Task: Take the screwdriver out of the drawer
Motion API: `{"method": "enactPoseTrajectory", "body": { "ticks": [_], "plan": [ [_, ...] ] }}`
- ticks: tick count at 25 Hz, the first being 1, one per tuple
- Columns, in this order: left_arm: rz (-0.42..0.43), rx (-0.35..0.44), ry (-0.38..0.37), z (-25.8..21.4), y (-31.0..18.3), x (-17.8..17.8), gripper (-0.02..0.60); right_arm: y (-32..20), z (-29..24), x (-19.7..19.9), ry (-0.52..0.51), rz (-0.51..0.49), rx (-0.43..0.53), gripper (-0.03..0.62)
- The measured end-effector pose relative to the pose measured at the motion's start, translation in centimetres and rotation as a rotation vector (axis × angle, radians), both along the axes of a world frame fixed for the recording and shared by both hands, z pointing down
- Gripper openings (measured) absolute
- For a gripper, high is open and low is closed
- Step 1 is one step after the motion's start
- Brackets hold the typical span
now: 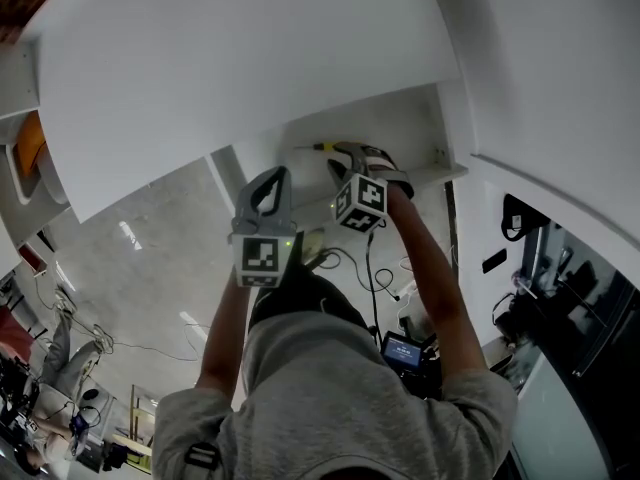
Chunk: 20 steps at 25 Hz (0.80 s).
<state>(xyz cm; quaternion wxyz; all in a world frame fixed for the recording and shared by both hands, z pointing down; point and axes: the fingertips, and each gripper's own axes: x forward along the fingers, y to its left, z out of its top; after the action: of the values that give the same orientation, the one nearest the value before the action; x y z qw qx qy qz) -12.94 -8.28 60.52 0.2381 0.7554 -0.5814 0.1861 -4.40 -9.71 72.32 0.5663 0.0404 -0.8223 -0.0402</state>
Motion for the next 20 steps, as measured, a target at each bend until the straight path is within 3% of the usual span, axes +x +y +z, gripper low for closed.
{"method": "enactPoseTrajectory", "body": {
  "ticks": [4, 12, 20],
  "plan": [
    [-0.003, -0.009, 0.002, 0.4, -0.4, -0.4, 0.012, 0.3, 2.9, 0.0, 0.079, -0.073, -0.020, 0.144],
    [-0.010, -0.027, 0.001, 1.3, -0.4, -0.9, 0.012, 0.0, 6.9, 0.8, 0.196, -0.121, -0.033, 0.150],
    [-0.022, -0.041, 0.008, 1.8, -0.8, -1.5, 0.012, 0.2, 8.1, 0.8, 0.237, -0.142, -0.066, 0.138]
  ]
}}
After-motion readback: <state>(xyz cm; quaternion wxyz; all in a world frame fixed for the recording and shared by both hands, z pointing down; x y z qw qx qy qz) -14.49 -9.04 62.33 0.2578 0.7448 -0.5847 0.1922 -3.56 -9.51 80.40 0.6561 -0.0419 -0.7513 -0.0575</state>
